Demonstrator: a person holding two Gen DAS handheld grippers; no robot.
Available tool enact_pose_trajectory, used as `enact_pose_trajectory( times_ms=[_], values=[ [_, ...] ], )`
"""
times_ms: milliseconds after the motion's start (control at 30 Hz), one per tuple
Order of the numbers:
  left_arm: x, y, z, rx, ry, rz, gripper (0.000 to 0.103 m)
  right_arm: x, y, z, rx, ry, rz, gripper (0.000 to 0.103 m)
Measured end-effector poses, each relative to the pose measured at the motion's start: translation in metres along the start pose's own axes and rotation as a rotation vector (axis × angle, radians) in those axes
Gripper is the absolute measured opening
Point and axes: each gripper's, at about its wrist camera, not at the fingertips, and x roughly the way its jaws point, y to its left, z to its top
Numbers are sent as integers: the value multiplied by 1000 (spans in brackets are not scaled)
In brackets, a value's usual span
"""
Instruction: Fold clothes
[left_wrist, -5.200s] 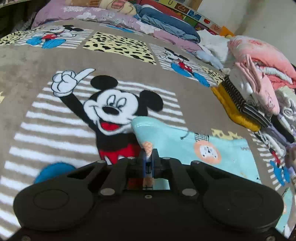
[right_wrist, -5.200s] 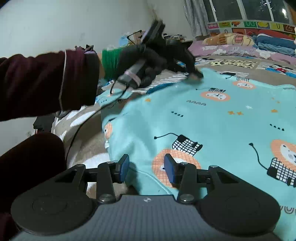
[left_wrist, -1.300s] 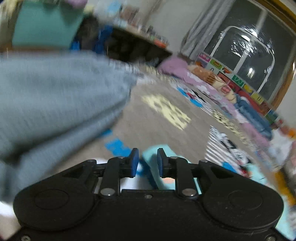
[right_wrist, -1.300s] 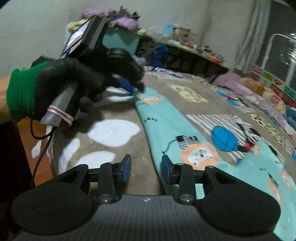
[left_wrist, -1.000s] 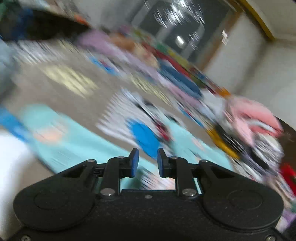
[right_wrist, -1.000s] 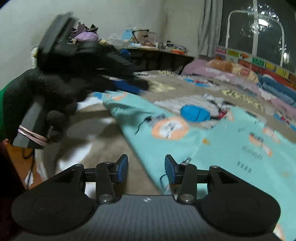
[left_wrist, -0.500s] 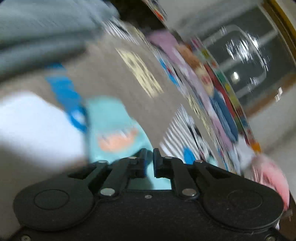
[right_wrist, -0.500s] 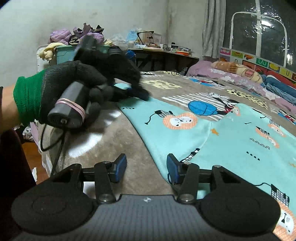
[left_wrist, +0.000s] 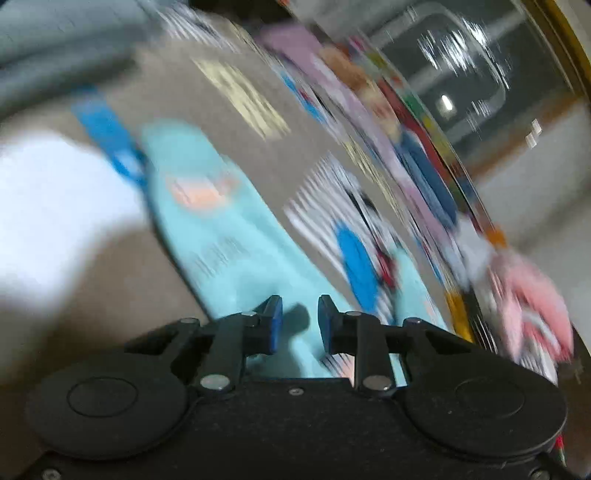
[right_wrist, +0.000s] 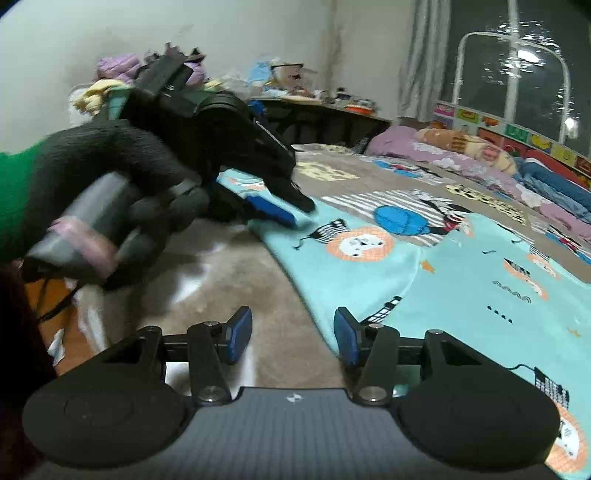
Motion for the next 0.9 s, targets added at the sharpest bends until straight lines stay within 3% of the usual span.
enact_pose_trajectory(
  times_ms=[167,333,500,667,800,900],
  values=[
    [-5,-31,-8,84,-59,-53,24,-37,12,-9,-89,1,65,49],
    [-5,-81,-39,262,-34,-190,24,-83,-7,-17,-31,-13,54,49],
    [3,-134,-84,474,44,-312,24,-132,-59,-19,95,-57,-51,46],
    [11,-170,-135,643,140,-384,24,-172,-116,-42,248,-82,-254,40],
    [12,-197,-182,775,204,-424,24,-183,-148,-67,346,-81,-374,31],
    [12,-212,-215,859,238,-438,24,-182,-157,-82,351,-67,-408,30]
  ],
)
